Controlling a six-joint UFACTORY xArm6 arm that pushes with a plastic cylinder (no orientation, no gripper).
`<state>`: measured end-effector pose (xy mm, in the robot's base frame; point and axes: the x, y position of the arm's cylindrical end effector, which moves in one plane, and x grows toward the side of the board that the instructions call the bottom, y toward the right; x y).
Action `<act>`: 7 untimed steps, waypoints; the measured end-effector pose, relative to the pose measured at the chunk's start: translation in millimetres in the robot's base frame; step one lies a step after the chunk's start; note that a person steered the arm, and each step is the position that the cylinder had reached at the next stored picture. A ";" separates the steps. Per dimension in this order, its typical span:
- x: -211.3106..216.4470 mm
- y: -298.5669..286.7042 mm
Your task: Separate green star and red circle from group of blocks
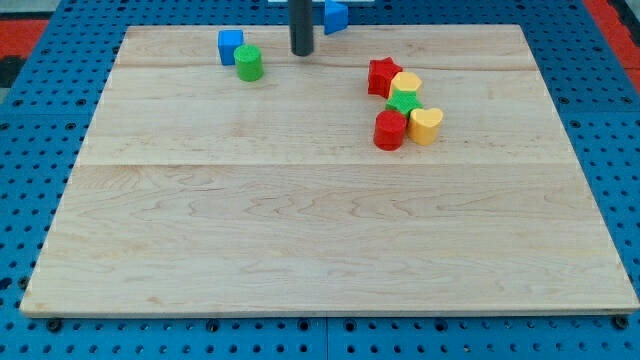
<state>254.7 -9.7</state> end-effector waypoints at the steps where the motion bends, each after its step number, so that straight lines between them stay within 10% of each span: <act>1: 19.1 21.5; 3: 36.3 85.4; 5: -33.8 146.1; 6: 7.2 201.6; 7: 95.3 120.5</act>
<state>350.0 110.8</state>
